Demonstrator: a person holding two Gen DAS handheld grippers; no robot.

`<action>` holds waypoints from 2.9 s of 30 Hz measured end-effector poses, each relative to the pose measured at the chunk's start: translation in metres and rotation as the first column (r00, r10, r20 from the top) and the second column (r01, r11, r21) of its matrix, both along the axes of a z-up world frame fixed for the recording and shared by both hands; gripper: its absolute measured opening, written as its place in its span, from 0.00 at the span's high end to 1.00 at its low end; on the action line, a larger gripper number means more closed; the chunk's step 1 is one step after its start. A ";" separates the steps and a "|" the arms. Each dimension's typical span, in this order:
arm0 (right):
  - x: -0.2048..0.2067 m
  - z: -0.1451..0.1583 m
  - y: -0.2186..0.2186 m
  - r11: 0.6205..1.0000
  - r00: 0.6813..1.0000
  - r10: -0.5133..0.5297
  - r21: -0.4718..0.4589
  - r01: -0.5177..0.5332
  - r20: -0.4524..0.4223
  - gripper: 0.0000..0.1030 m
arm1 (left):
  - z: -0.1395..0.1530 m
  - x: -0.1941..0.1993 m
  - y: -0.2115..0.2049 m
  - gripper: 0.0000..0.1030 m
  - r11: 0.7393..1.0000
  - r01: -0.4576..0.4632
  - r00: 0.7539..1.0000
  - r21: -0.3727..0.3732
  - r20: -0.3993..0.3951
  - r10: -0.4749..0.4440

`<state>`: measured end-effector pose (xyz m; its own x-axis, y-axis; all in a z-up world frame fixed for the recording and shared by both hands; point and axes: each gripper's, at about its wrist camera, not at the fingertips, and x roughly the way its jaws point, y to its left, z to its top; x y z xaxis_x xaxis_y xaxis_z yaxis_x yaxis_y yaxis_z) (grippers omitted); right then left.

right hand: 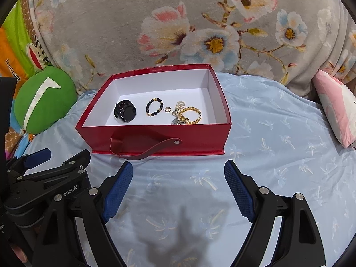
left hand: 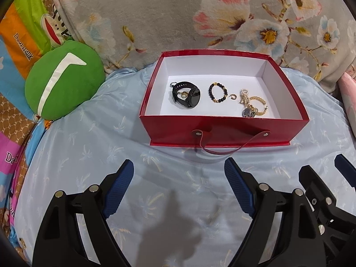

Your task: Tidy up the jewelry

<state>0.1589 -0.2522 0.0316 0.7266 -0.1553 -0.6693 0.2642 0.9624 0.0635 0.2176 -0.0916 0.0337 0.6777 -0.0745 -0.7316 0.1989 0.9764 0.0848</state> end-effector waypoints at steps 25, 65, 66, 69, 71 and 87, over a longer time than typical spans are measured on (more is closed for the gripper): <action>-0.024 0.014 0.007 1.000 1.000 0.000 -0.007 0.000 0.026 0.20 | 0.014 -0.024 0.008 0.21 1.000 -0.023 0.999 -0.001 0.029 0.023; -0.027 0.011 0.010 1.000 1.000 0.001 -0.008 -0.001 0.024 0.20 | 0.012 -0.031 0.015 0.21 0.998 -0.054 0.998 0.024 0.041 0.053; -0.028 0.011 0.010 1.000 1.000 0.001 -0.008 -0.001 0.025 0.20 | 0.012 -0.031 0.016 0.21 0.998 -0.053 0.998 0.023 0.042 0.052; -0.027 0.011 0.011 1.000 1.000 0.001 -0.011 -0.001 0.024 0.20 | 0.013 -0.031 0.015 0.21 0.998 -0.048 0.997 0.030 0.054 0.046; -0.027 0.011 0.010 1.000 1.000 0.001 -0.008 -0.001 0.025 0.20 | 0.014 -0.031 0.016 0.21 0.999 -0.045 0.997 0.029 0.060 0.043; -0.034 0.006 0.011 1.000 1.000 -0.002 -0.002 0.002 0.024 0.20 | 0.010 -0.031 0.021 0.22 0.998 -0.054 0.997 0.018 0.053 0.053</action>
